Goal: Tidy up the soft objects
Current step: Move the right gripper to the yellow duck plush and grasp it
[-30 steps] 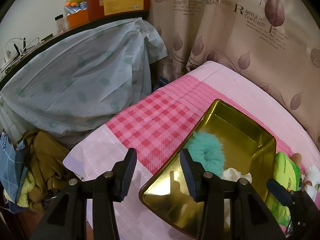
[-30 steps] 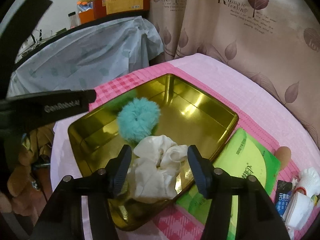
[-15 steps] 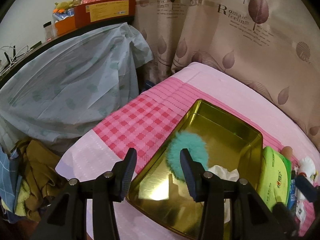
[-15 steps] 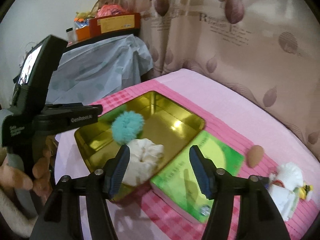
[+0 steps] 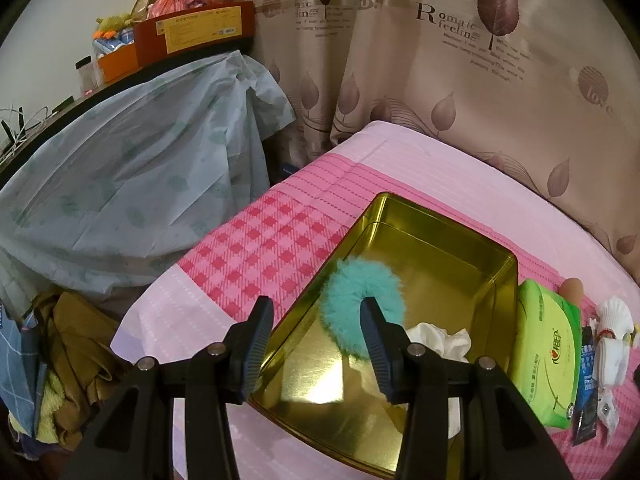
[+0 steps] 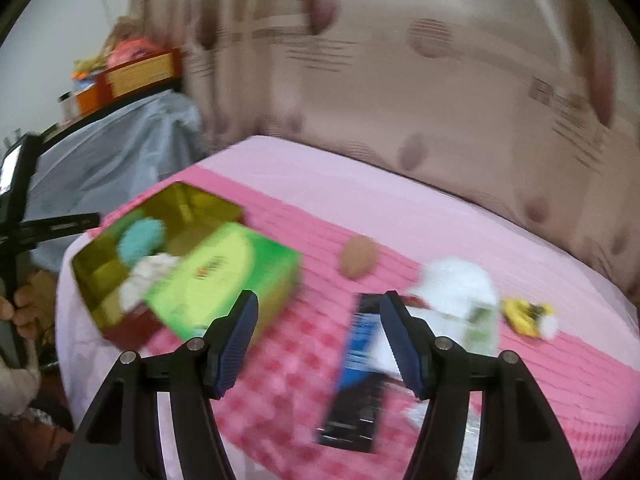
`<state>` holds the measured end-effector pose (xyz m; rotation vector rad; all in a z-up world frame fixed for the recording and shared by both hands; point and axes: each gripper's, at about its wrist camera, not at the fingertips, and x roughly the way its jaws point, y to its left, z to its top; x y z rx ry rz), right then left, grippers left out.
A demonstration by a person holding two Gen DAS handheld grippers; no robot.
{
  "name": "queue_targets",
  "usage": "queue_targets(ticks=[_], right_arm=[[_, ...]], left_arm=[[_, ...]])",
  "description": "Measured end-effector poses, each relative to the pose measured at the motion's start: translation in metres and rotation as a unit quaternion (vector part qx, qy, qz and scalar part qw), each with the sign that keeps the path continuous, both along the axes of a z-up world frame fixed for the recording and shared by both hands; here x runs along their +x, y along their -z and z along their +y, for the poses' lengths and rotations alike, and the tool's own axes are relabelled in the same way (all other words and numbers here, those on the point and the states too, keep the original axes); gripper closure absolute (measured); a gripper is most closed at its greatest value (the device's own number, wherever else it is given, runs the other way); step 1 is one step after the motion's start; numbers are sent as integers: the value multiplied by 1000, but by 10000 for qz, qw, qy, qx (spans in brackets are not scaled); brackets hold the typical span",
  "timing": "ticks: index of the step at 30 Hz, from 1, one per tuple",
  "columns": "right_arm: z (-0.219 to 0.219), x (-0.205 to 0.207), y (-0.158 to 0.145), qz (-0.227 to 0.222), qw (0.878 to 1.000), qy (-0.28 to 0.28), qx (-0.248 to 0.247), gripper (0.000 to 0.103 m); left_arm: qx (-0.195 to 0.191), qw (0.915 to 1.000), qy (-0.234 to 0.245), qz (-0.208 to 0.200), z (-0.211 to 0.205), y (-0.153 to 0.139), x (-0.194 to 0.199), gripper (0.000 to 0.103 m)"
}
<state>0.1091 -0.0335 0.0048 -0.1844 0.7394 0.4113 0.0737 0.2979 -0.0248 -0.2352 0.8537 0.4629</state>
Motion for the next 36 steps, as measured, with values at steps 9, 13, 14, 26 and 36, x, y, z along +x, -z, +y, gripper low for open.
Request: queue_targets(ticks=[9, 13, 14, 26, 36], right_arm=[[-107, 9, 0, -17, 9937, 1120, -5, 42], [-149, 15, 9, 52, 9881, 1536, -71, 41], [-156, 17, 11, 75, 9870, 1605, -93, 41], [-201, 59, 54, 388, 9786, 2015, -169, 41], [-198, 112, 74, 426, 9789, 1988, -211, 36]], left_arm=[[124, 9999, 67, 42, -6, 1, 1, 57], [178, 9998, 110, 47, -9, 1, 2, 57], [188, 9997, 120, 48, -10, 1, 2, 57], [377, 9986, 352, 151, -23, 5, 8, 56], [585, 9958, 674, 202, -40, 9, 12, 56]])
